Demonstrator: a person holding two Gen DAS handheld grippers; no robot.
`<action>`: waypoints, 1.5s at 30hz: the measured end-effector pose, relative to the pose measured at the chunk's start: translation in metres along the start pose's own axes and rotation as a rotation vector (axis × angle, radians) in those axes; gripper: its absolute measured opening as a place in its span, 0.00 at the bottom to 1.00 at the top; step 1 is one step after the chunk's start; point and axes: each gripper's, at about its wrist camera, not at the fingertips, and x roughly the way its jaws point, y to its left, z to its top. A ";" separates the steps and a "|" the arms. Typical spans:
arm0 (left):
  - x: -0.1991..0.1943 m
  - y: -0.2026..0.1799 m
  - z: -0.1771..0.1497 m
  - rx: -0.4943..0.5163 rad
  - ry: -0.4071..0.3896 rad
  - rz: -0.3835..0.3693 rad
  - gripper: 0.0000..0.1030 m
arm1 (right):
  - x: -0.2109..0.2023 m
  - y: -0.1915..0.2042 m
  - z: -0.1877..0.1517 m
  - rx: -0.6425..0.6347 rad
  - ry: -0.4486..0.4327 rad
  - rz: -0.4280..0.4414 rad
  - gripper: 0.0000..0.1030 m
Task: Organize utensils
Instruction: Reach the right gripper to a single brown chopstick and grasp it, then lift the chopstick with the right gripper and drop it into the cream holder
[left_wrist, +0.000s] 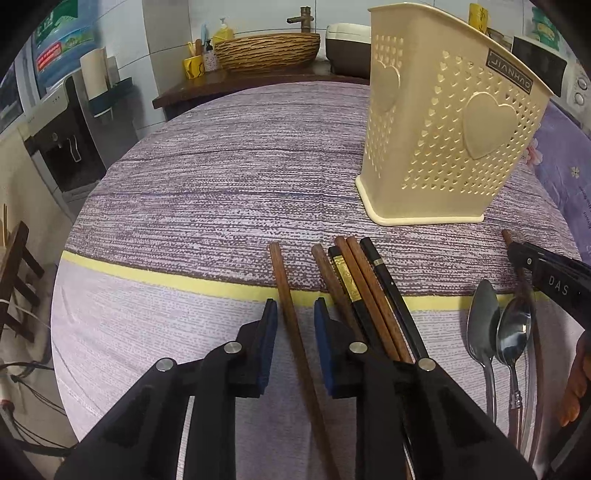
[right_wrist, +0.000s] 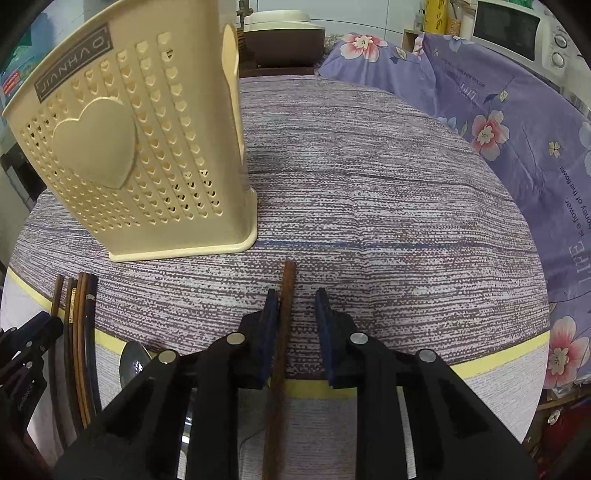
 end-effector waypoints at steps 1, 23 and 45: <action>0.001 -0.001 0.002 0.002 0.003 0.002 0.14 | 0.001 -0.001 0.002 -0.002 0.000 0.001 0.15; -0.065 0.033 0.052 -0.068 -0.183 -0.112 0.07 | -0.079 -0.042 0.030 0.030 -0.205 0.158 0.08; -0.168 0.060 0.109 -0.095 -0.451 -0.118 0.07 | -0.204 -0.092 0.081 0.025 -0.489 0.181 0.08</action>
